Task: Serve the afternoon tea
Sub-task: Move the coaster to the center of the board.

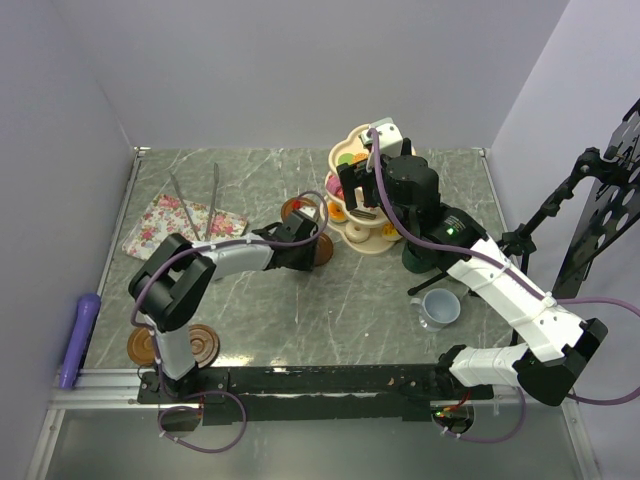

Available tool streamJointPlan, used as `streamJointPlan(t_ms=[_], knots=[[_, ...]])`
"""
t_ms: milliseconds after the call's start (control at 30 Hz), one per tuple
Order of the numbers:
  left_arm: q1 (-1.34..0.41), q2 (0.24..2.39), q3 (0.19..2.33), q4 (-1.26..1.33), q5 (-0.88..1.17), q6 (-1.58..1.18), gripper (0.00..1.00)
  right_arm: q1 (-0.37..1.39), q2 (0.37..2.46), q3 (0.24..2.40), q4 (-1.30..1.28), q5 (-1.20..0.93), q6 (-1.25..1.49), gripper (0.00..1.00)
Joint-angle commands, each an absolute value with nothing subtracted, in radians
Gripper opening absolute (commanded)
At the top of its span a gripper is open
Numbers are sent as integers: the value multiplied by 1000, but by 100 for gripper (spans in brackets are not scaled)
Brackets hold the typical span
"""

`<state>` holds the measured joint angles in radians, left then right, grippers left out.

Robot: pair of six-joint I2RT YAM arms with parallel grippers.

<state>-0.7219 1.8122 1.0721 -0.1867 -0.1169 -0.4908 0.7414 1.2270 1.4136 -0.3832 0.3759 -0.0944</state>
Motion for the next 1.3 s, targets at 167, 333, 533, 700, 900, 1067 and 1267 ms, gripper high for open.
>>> streamJointPlan(t_ms=[167,333,533,700,900,1067,1267], knots=[[-716,1873,1123,-180,-190,-511,47,738,1230,1420,-370,387,-98,95],[-712,1885,1147,-176,-169,-515,48,738,1235,1424,-373,385,-101,95],[-712,1754,1097,-219,-175,-503,77,738,1227,1413,-361,394,-110,95],[-690,1562,973,-328,-236,-581,92,738,1226,1404,-348,391,-107,95],[-631,1373,836,-615,-264,-866,99,738,1220,1374,-318,380,-114,95],[-626,1258,755,-854,-314,-1116,100,738,1216,1362,-305,368,-106,95],[-537,1109,672,-1037,-383,-1336,100,736,1198,1345,-296,365,-106,95]])
